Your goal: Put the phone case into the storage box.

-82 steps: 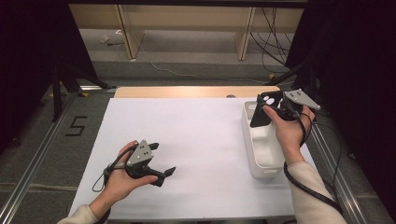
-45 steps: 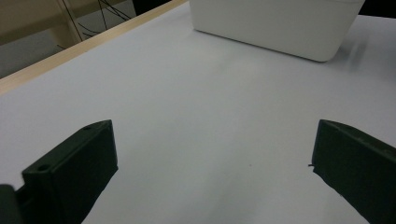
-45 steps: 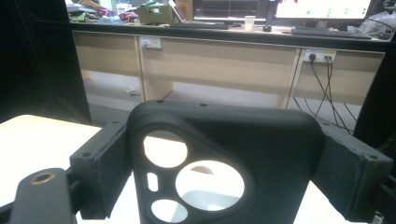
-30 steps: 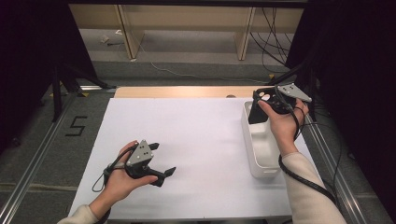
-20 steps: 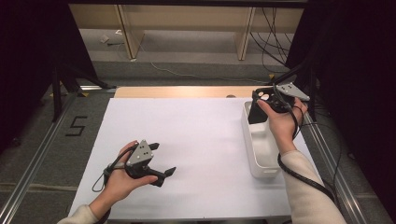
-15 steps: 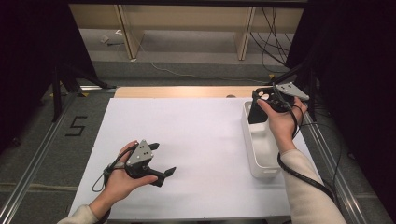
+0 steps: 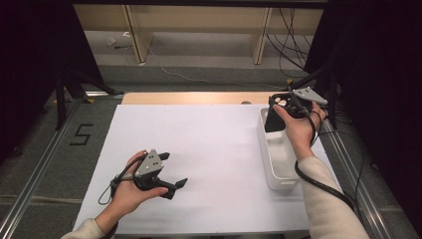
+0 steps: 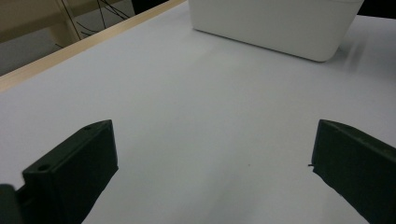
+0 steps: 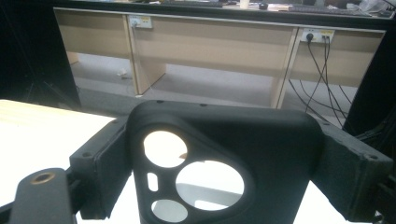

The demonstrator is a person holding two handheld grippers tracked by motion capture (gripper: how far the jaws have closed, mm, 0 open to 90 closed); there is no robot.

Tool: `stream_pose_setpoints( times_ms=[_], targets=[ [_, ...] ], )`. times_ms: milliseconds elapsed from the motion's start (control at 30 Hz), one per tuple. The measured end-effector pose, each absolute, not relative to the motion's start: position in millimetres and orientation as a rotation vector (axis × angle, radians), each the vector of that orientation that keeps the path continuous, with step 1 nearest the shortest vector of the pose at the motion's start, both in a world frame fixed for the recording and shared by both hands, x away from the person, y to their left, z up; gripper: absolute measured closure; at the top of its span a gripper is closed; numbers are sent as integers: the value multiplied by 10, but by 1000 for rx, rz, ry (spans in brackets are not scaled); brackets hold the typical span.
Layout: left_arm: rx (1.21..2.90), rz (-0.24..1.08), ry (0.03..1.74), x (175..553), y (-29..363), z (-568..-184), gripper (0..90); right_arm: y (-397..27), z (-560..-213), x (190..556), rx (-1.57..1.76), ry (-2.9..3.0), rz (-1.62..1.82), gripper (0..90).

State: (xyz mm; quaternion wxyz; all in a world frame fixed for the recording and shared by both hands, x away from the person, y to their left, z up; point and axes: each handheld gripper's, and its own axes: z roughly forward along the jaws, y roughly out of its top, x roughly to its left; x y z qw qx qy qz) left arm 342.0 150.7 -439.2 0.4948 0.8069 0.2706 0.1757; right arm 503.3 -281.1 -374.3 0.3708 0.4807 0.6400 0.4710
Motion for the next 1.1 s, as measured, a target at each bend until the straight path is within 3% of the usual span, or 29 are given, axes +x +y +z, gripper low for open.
stream_pose_setpoints(
  times_ms=[1100],
  targets=[
    [1953,423,655,3419,1507,-4391,0,-2783,-3849,5183,1256,1671,1170,151]
  ],
)
